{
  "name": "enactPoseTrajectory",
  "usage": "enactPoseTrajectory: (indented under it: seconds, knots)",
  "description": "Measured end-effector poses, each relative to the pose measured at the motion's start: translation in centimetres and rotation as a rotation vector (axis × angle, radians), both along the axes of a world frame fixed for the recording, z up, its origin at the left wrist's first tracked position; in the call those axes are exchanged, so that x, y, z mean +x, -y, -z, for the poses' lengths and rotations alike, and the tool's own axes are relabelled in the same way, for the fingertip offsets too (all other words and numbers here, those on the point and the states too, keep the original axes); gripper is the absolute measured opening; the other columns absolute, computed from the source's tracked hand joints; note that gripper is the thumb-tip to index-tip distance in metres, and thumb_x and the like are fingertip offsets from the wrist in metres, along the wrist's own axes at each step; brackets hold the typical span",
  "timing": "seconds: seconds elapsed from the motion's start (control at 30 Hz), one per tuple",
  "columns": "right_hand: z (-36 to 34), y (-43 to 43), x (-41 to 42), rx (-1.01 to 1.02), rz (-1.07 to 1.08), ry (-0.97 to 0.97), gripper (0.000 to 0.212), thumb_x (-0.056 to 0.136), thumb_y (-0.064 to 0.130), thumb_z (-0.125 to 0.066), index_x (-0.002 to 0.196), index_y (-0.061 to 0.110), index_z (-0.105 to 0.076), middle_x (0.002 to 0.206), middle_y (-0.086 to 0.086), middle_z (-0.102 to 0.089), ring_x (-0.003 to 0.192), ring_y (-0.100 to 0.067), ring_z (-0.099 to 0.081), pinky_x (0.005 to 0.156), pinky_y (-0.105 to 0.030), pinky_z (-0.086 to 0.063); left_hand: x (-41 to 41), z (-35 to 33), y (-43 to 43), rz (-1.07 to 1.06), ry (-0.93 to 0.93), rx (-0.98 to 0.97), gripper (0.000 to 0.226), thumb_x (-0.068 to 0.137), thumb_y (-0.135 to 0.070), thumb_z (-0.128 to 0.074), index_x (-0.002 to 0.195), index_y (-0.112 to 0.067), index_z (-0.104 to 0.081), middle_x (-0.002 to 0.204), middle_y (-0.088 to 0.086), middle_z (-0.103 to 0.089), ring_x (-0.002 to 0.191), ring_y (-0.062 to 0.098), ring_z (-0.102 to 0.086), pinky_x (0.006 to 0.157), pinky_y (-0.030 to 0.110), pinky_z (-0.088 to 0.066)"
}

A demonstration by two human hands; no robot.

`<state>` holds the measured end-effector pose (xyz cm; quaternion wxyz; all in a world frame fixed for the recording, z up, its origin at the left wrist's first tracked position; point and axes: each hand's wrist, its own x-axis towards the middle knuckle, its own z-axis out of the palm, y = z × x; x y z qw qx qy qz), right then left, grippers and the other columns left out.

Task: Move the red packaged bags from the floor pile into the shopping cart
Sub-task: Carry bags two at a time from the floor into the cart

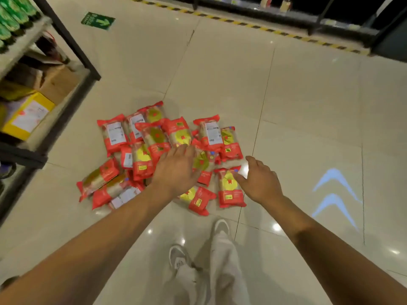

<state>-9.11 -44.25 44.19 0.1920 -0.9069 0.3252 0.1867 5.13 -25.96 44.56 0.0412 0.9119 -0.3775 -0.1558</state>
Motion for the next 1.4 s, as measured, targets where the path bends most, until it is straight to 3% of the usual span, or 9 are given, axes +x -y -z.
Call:
enactPoseTrajectory:
  seconds: [0.13,0.4,0.57,0.8,0.9,1.03,1.13,1.27,1.4]
  knots:
    - [13.6,2.5,1.1,0.078,0.042,-0.124,0.071,0.097,0.049,-0.056,0.152,0.012,-0.031,0.142,-0.016,-0.051,0.127,-0.037,-0.051,0.101,-0.045,-0.042,2.7,14.1,2.5,-0.092,-0.137,0.039,0.061,0.091,-0.041,-0.060,0.140,-0.009,-0.044,0.136,0.015,-0.054,0.122,0.039,-0.052,0.093,0.049,-0.046]
    - [39.7,7.0,0.9,0.242,0.144,-0.180,0.076,0.093,0.050,-0.062,0.152,0.015,-0.031,0.143,-0.019,-0.051,0.128,-0.040,-0.051,0.104,-0.049,-0.044,5.5,40.9,5.2,-0.356,-0.453,-0.019,0.091,0.078,-0.053,-0.065,0.153,-0.014,-0.031,0.152,0.015,-0.043,0.142,0.036,-0.038,0.111,0.050,-0.039]
    - [53.1,10.9,1.2,0.329,0.299,-0.188,0.089,0.087,0.054,-0.068,0.154,0.014,-0.027,0.149,-0.020,-0.046,0.131,-0.041,-0.049,0.106,-0.052,-0.044,7.9,53.9,6.4,-0.386,-0.506,0.001,0.090,0.069,-0.062,-0.067,0.143,-0.019,-0.041,0.137,0.011,-0.056,0.126,0.035,-0.054,0.103,0.048,-0.047]
    - [65.2,14.8,1.5,0.487,0.505,-0.096,0.077,0.081,0.044,-0.082,0.134,0.008,-0.039,0.120,-0.012,-0.061,0.108,-0.034,-0.063,0.089,-0.046,-0.054,12.5,63.6,9.6,-0.674,-0.607,-0.304,0.083,0.062,-0.024,-0.096,0.131,-0.011,-0.052,0.115,-0.001,-0.066,0.101,0.016,-0.064,0.082,0.018,-0.052]
    - [67.4,15.2,1.4,0.613,0.601,-0.031,0.062,0.072,0.034,-0.091,0.113,0.009,-0.052,0.107,-0.006,-0.069,0.093,-0.028,-0.071,0.082,-0.043,-0.060,13.3,65.3,10.0,-0.706,-0.694,-0.334,0.071,0.061,-0.012,-0.096,0.122,-0.008,-0.060,0.101,-0.001,-0.071,0.081,0.007,-0.067,0.057,0.005,-0.047]
    - [67.0,13.9,2.0,0.571,0.615,0.028,0.061,0.059,0.038,-0.094,0.102,0.010,-0.062,0.094,-0.006,-0.072,0.080,-0.023,-0.072,0.069,-0.038,-0.060,12.9,65.8,9.2,-0.721,-0.701,-0.385,0.106,0.029,-0.055,-0.101,0.121,-0.018,-0.063,0.105,-0.002,-0.077,0.095,0.018,-0.075,0.083,0.039,-0.062]
    - [63.4,12.9,2.2,0.463,0.619,0.158,0.066,0.055,0.042,-0.094,0.102,0.013,-0.057,0.094,-0.003,-0.068,0.081,-0.019,-0.068,0.068,-0.039,-0.059,11.6,62.1,9.4,-0.759,-0.629,-0.426,0.092,0.038,-0.050,-0.098,0.114,-0.025,-0.053,0.108,-0.003,-0.070,0.097,0.019,-0.069,0.089,0.047,-0.058]
    - [52.9,13.6,2.1,0.385,0.588,0.344,0.071,0.044,0.063,-0.087,0.099,0.026,-0.060,0.098,0.001,-0.066,0.085,-0.016,-0.067,0.070,-0.042,-0.060,10.3,51.6,9.2,-0.815,-0.629,-0.547,0.087,0.042,-0.043,-0.097,0.115,-0.025,-0.053,0.107,-0.003,-0.070,0.098,0.020,-0.069,0.089,0.047,-0.058]
    - [34.5,13.3,3.6,0.412,0.608,0.530,0.062,0.059,0.039,-0.094,0.101,0.027,-0.051,0.103,0.002,-0.061,0.090,-0.012,-0.063,0.074,-0.035,-0.054,9.9,35.5,8.0,-0.819,-0.660,-0.667,0.078,0.059,-0.021,-0.097,0.124,-0.019,-0.054,0.107,-0.003,-0.072,0.098,0.019,-0.071,0.085,0.042,-0.059]
